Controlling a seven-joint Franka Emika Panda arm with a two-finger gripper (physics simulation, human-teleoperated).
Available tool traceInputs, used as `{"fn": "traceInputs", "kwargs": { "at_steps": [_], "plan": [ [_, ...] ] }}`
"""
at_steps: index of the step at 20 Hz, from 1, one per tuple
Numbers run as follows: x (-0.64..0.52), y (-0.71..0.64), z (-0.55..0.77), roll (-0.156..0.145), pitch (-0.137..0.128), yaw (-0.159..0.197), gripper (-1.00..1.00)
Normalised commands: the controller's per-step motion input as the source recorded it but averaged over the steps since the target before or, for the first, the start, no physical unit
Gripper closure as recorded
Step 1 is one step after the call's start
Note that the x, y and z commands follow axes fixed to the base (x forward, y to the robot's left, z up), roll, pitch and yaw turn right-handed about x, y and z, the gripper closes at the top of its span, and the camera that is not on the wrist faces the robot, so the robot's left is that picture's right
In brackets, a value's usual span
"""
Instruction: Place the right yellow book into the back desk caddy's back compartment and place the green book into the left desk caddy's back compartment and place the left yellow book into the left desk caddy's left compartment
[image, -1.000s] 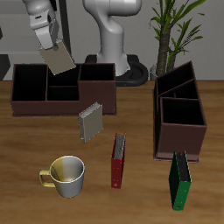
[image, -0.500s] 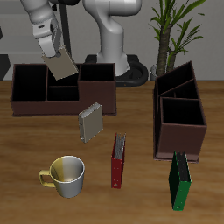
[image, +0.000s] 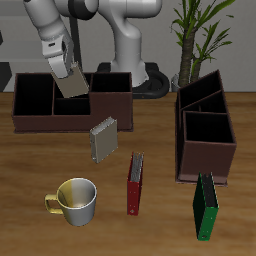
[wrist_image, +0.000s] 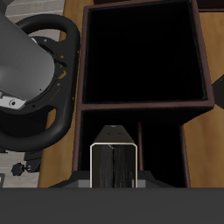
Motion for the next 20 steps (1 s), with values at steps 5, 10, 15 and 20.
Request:
{"fn": "traceInputs", "kwargs": {
  "at_steps": [5, 10, 15, 20],
  "plan": [
    [0.06, 0.14, -0.1, 0.009, 0.026, -0.024, 1.0],
    [0.14, 0.08, -0.07, -0.004, 0.005, -0.023, -1.0],
    [0.09, 0.0, 0.04, 0.001, -0.007, -0.02, -1.0],
    [0.06, -0.04, 0.33, -0.027, -0.063, -0.138, -1.0]
  ]
}}
